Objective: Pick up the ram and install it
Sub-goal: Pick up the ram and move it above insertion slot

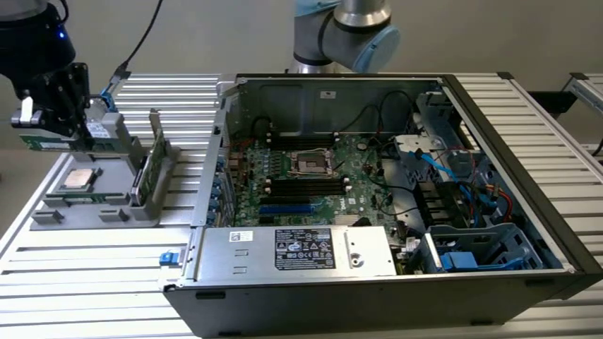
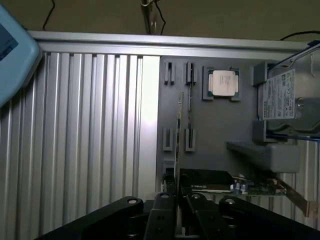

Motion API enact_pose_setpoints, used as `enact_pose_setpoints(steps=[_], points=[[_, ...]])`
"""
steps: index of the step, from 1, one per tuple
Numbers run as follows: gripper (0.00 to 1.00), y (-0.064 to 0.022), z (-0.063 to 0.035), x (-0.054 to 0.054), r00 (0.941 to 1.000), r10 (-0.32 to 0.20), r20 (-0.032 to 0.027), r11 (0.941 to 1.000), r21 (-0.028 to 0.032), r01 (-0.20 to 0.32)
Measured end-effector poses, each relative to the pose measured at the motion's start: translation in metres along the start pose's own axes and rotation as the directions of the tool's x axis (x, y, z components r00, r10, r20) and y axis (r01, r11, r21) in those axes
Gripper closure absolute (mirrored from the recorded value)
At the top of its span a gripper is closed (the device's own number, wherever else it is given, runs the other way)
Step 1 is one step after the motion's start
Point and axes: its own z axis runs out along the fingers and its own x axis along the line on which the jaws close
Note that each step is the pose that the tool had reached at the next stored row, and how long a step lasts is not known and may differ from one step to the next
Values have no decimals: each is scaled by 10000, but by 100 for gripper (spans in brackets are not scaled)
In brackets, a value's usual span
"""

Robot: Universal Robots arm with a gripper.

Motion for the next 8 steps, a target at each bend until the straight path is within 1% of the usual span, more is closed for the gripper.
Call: enact_pose_setpoints(steps=[8], points=[[86, -248, -188, 4, 10000, -13, 19, 9999, -124, 13]])
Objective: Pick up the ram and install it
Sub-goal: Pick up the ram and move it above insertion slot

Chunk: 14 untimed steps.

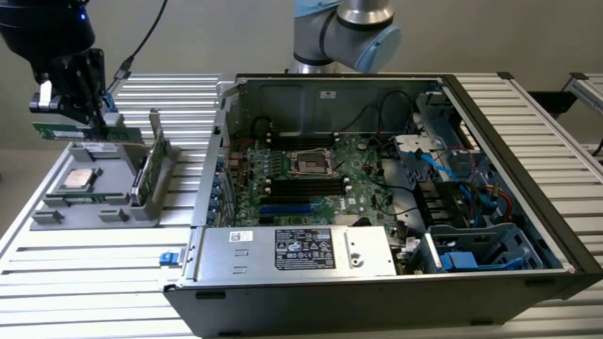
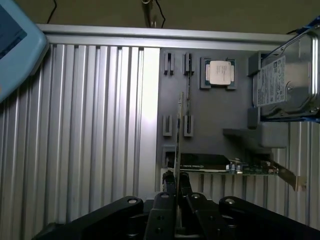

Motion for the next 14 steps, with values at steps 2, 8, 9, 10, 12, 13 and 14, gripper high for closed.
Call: enact_pose_setpoints(steps=[2, 8, 9, 10, 12, 13, 14], points=[[86, -62, -43, 1, 10000, -2, 3, 10000, -37, 2], [86, -272, -144, 6, 10000, -4, 8, 9999, -131, 4], [86, -315, -155, 7, 10000, -5, 9, 9999, -136, 5], [86, -364, -163, 8, 10000, -7, 13, 9999, -136, 7], [86, -450, -175, 10, 10000, -12, 20, 9999, -137, 12], [86, -496, -181, 11, 10000, -15, 23, 9999, -138, 15], [86, -542, -186, 13, 10000, -18, 26, 9999, -137, 19]])
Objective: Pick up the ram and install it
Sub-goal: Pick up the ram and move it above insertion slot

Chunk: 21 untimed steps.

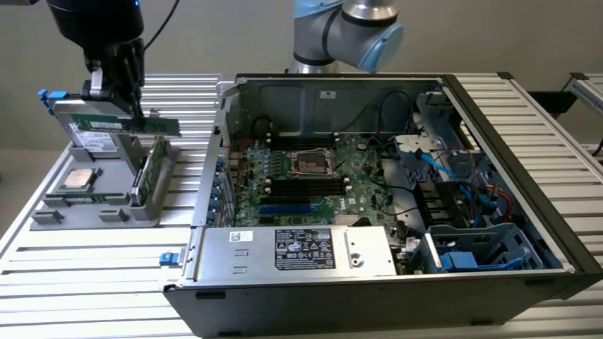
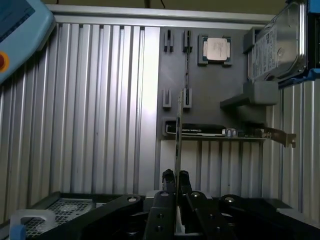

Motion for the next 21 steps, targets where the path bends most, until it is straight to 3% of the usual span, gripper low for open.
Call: enact_pose_setpoints(steps=[21], points=[[86, -946, -115, 26, 9999, -97, 41, 10000, 0, 97]])
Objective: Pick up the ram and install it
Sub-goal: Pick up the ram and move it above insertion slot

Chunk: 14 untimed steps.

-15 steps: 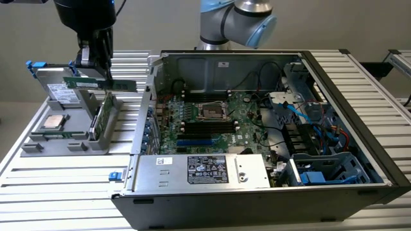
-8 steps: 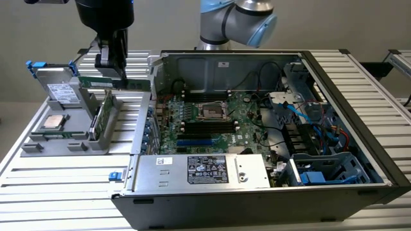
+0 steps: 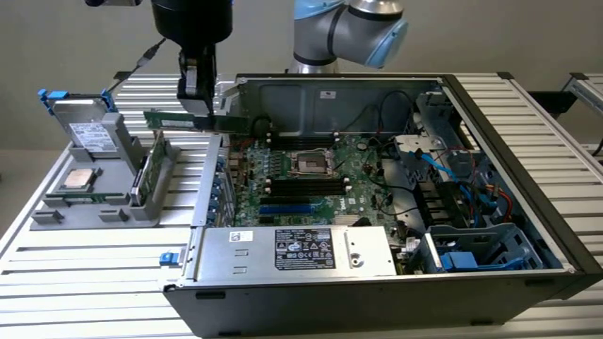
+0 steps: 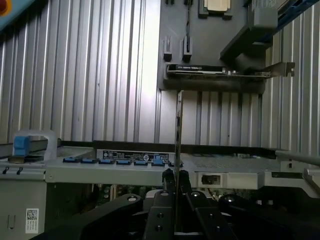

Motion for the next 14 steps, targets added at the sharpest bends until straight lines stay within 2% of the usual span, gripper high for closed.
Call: enact_pose_setpoints(steps=[14], points=[[86, -634, -74, 23, 10000, -64, -5, 10000, -3, 64]])
